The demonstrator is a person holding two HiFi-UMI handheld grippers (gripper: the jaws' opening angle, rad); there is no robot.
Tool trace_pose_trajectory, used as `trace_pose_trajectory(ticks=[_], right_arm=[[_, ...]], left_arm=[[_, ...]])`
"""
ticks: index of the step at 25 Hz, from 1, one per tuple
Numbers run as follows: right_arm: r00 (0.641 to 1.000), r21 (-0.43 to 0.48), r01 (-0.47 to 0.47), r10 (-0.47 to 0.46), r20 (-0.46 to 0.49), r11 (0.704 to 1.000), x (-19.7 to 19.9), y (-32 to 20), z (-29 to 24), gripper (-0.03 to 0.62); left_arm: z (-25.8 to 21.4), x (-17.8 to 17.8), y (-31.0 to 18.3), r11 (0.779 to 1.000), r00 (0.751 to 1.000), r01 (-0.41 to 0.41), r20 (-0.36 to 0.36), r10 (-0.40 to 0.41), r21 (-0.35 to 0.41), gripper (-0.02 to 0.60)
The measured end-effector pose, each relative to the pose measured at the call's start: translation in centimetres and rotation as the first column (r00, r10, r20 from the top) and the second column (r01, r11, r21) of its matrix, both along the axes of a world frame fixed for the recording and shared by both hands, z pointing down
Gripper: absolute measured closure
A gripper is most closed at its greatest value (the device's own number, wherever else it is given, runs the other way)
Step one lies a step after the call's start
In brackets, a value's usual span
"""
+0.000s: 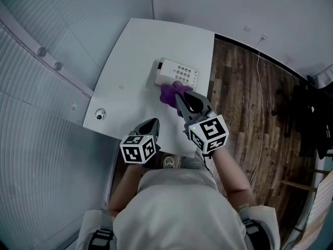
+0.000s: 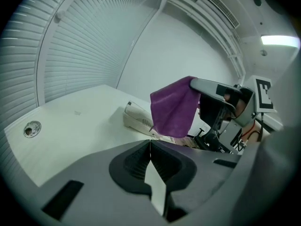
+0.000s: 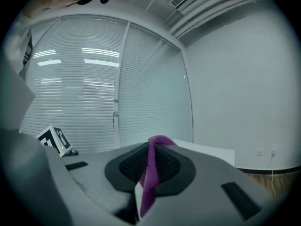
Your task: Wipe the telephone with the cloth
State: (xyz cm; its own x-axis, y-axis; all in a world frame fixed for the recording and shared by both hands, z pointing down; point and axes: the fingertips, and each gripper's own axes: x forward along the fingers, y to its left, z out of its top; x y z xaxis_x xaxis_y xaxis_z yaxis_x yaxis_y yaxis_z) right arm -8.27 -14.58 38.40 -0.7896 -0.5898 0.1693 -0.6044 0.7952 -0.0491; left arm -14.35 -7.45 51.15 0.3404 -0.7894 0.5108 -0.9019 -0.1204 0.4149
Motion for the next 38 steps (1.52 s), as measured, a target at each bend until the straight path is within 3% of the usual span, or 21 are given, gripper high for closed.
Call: trace_pose_trajectory(ticks=[7, 14, 30, 38], right_arm=[[0.997, 0.006, 0.071, -0.071, -0.020, 0.997, -2.4, -4.0, 1.0, 0.551], [0.997, 0.035, 0.071, -0.069, -0.032, 0.997, -3.8, -7.6, 1.4, 0.551], [0.982, -0.006, 0.023, -0.024, -0.187, 1.000, -5.9, -10.9, 7.5, 0.551], [0.955, -0.014, 0.023, -0.026, -0.295, 1.000, -6.3, -11.3, 10.7, 0.551]], left_arm=[[0.6, -0.1, -2.7, 0.998, 0.998, 0.065, -0.004, -0.065, -0.016, 0.560], [1.4, -0.1, -4.3, 0.995, 0.995, 0.098, -0.010, -0.098, -0.033, 0.560], [2.5, 0.0, -5.0, 0.993, 0.994, 0.105, -0.015, -0.106, -0.059, 0.560], [3.0, -0.1, -4.8, 0.992, 0.995, 0.100, -0.017, -0.102, -0.071, 0.560]])
